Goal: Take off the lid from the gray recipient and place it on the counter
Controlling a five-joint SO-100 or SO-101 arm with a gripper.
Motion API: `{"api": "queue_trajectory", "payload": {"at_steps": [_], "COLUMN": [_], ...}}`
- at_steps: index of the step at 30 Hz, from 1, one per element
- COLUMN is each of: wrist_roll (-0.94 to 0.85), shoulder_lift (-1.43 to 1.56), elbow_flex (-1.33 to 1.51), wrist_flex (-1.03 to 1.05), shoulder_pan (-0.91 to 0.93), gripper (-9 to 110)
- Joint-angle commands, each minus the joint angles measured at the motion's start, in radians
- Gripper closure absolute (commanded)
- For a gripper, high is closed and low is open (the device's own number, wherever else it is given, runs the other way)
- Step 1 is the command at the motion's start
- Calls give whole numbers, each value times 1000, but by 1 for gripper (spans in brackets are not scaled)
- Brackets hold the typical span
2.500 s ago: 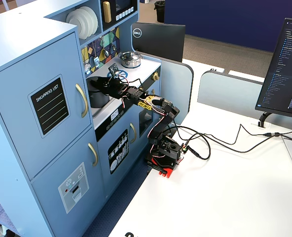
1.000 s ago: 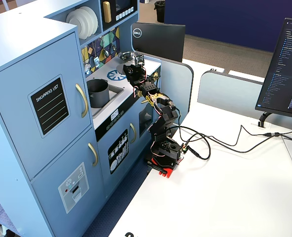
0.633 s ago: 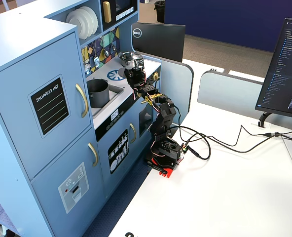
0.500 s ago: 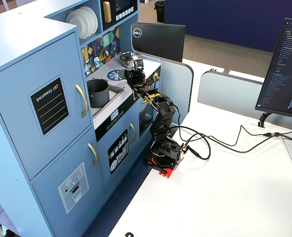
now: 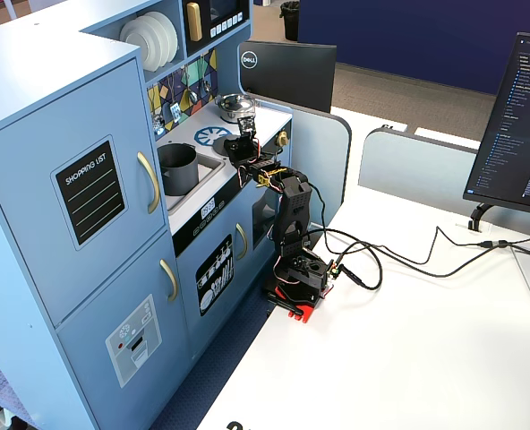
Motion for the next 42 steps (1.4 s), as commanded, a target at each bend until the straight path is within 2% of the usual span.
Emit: {"api": "queue_trajectory", "payload": {"at_steps": [1, 6, 14, 26, 42], "wrist_roll": [-14, -31, -20, -34, -43], "shoulder_lift": [-6, -14, 5, 38, 114], "elbow_flex": [-58, -52, -14, 32, -6], "wrist_flex": [-46, -52, -78, -84, -143], "shoulder_pan": [-26, -34, -25, 41, 44], "gripper": [102, 102, 78, 58, 62]}}
